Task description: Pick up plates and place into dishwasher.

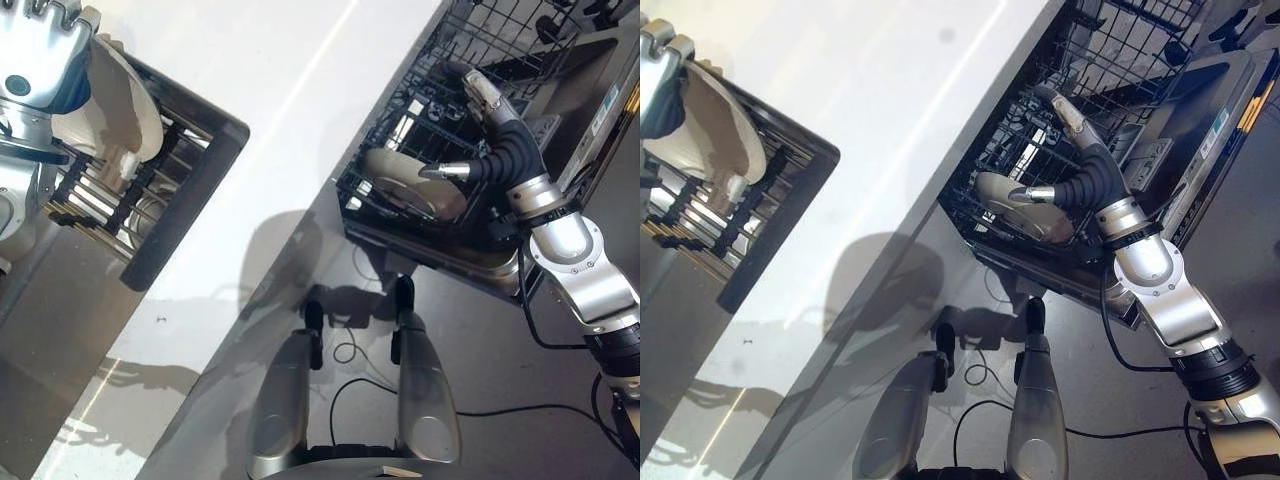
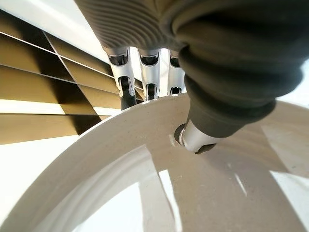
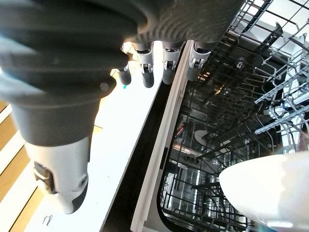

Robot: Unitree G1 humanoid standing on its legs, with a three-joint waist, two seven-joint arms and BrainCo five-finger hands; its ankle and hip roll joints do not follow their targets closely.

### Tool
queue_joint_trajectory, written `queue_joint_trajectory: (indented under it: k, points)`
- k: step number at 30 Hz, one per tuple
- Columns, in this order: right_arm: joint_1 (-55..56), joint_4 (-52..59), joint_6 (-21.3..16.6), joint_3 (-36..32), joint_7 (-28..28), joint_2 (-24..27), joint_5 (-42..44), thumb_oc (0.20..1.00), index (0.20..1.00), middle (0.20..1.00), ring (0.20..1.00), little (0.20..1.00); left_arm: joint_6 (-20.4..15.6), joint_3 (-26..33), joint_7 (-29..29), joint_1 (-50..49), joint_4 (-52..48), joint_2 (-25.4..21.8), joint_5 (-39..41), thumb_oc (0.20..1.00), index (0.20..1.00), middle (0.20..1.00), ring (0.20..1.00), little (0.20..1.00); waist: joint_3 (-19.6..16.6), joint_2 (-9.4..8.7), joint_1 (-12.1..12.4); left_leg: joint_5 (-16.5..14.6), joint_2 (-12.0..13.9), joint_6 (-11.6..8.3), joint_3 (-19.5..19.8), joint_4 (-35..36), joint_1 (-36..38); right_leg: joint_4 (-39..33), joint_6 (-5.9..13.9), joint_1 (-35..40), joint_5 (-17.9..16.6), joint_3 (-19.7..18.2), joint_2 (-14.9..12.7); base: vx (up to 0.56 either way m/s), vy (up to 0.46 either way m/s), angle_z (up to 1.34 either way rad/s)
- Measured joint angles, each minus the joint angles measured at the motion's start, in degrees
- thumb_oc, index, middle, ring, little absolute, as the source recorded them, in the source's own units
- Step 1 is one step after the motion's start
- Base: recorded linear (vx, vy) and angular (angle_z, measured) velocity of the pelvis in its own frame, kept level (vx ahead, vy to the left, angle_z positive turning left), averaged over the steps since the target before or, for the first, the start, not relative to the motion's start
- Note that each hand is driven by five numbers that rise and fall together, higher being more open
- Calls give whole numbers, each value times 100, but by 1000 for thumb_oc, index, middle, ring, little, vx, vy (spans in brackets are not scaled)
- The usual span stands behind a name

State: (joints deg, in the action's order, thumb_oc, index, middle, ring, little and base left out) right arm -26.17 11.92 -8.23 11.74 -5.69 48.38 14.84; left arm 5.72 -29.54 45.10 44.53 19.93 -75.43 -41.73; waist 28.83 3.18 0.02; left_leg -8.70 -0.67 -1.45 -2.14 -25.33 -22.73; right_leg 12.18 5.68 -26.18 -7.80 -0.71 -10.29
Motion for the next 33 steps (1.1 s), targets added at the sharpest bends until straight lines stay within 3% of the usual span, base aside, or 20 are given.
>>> queue_joint_trajectory:
  k: [4,11,15,22,28,33]
  points:
    - [176,7,-23,-17,13,-10,11,1000,1000,1000,1000,1000,11,520,191,-498,-212,0,33,200,200,200,200,200,-4,6,101,17,29,-27,34,190,310,-5,-9,240,69,85,0,55,-43,3]
    - [432,117,-63,-363,165,-39,45,1000,1000,1000,1000,1000,255,2119,606,-1743,-523,57,369,200,200,200,200,200,-142,137,256,35,62,-57,147,515,876,-166,-43,800,203,252,9,62,-50,7]
    - [709,124,-156,-438,265,-47,62,1000,1000,1000,1000,1000,406,2793,833,-2312,-587,363,694,200,200,200,200,200,-586,239,330,55,71,-80,217,745,1109,-360,-18,1046,197,358,32,60,-76,7]
    - [1274,154,-324,-445,403,-199,169,1000,1000,1000,1000,1000,456,3566,1330,-3232,-628,904,955,200,200,200,200,200,-1330,189,381,126,157,-136,227,1316,1728,-634,-23,1549,292,440,119,43,-72,0]
    - [1401,250,-606,-452,483,-287,215,1000,1000,1000,1000,1000,-37,4004,1603,-3493,-907,1792,1615,200,200,200,200,200,-1723,80,404,243,265,-201,253,1695,2075,-773,-53,1803,334,484,210,2,-150,1]
    - [1239,834,-894,-386,544,-711,392,1000,1000,1000,1000,1000,-505,3974,1396,-3513,-1498,2518,1790,200,200,200,200,200,-1936,-175,421,391,364,-299,398,2035,2318,-949,-129,2048,338,646,327,-32,-171,13]
